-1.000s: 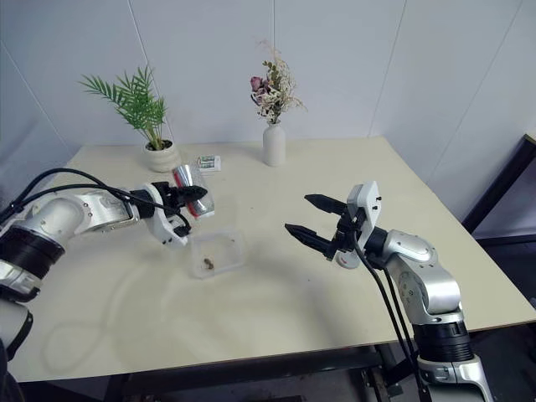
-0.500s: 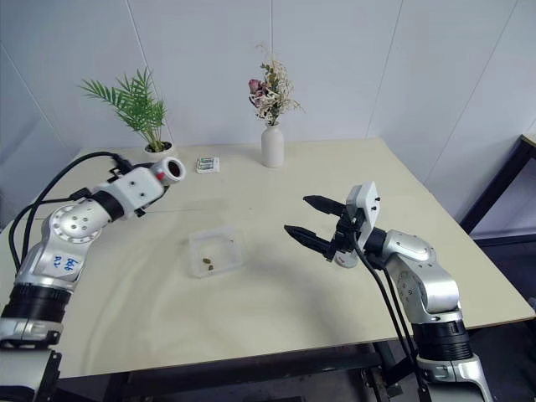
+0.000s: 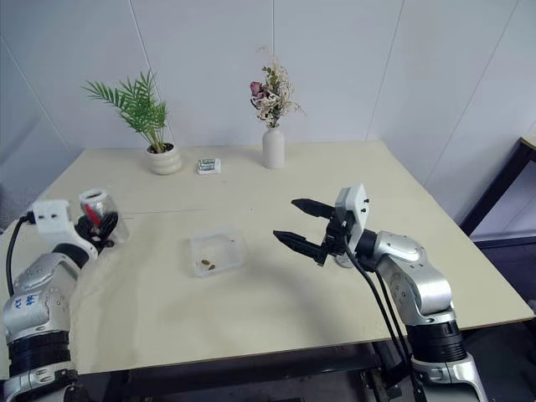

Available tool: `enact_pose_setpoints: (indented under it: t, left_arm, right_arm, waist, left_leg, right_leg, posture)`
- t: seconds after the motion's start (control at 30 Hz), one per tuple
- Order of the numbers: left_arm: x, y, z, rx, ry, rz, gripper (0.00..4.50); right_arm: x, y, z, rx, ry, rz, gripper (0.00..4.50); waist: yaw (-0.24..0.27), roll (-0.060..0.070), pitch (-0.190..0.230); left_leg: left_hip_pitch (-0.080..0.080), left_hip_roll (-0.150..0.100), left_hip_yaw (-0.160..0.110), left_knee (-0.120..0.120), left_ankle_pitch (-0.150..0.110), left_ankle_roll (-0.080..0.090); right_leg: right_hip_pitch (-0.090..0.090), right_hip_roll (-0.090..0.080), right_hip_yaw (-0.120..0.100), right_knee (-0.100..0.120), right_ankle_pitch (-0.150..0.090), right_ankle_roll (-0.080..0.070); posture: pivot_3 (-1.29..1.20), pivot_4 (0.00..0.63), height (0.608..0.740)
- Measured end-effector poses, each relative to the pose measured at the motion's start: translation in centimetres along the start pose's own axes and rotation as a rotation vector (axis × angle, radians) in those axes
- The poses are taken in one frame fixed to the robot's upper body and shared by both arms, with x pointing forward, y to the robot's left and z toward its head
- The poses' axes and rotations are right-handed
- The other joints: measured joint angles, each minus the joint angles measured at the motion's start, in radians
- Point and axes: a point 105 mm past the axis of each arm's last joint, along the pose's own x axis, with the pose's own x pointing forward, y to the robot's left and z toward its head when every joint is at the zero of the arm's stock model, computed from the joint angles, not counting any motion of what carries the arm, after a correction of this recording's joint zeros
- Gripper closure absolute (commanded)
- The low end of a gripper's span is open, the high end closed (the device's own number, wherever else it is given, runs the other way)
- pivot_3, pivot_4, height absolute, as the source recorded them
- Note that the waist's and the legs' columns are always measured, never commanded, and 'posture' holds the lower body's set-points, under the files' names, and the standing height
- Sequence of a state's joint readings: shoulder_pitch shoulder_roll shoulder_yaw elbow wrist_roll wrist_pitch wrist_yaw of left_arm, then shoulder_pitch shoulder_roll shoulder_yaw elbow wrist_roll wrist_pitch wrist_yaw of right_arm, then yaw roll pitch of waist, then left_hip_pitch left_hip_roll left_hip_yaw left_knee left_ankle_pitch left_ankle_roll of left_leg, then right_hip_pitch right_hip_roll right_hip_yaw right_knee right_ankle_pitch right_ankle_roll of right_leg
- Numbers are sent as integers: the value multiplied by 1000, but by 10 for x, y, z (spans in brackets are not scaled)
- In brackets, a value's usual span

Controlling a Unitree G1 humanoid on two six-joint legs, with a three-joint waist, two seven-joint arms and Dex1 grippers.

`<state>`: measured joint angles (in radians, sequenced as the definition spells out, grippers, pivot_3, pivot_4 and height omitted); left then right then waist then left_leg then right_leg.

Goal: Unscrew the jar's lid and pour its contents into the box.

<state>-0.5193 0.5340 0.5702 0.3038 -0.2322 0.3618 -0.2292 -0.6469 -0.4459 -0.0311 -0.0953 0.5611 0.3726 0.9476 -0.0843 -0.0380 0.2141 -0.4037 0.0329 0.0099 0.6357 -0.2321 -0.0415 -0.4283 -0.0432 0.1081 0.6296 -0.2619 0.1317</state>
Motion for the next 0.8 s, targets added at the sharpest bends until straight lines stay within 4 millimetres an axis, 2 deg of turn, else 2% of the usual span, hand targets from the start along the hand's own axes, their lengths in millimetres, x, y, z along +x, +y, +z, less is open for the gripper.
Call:
enact_pose_setpoints:
  t: [0.1, 0.3, 0.5, 0.77, 0.8]
  left_arm:
    - [0, 15, -11, -31, -14, 43, 2550]
    - [1, 14, -16, -43, -85, -6, 2550]
    - [-9, 20, -26, -23, -140, 1, 2550]
    - [-30, 32, -46, -7, -112, 16, 37]
    - [-33, 33, -46, -4, -116, 15, 12]
  right_arm:
    - [7, 2, 2, -2, -12, 20, 48]
    - [15, 2, 4, -11, -29, 32, 48]
    - [16, -1, 0, 0, -14, 29, 48]
    - [18, 6, -3, 0, 1, 89, 0]
    - [17, 6, -3, 0, 3, 94, 0]
  waist:
    - [4, -1, -1]
    - [9, -2, -1]
    - [3, -2, -2]
    - [2, -3, -2]
    - [2, -3, -2]
  left_leg:
    - [-1, 0, 0, 0, 0, 0]
    - [-1, 0, 0, -3, 0, -1]
    - [-1, 1, 1, -5, -1, -1]
    - [-1, 1, 1, -4, -1, -1]
    - [-1, 1, 1, -5, -1, -1]
  right_leg:
    - [0, -1, 0, -1, 0, 0]
    - [0, -1, -1, -4, 0, 0]
    - [-1, -2, -2, -4, 0, 0]
    - [-1, -2, -2, -4, 0, -1]
    - [-1, -2, -2, -4, 0, -1]
  posture:
    - [0, 150, 740]
    - [0, 150, 740]
    - [0, 150, 740]
    - [0, 150, 740]
    - [0, 150, 740]
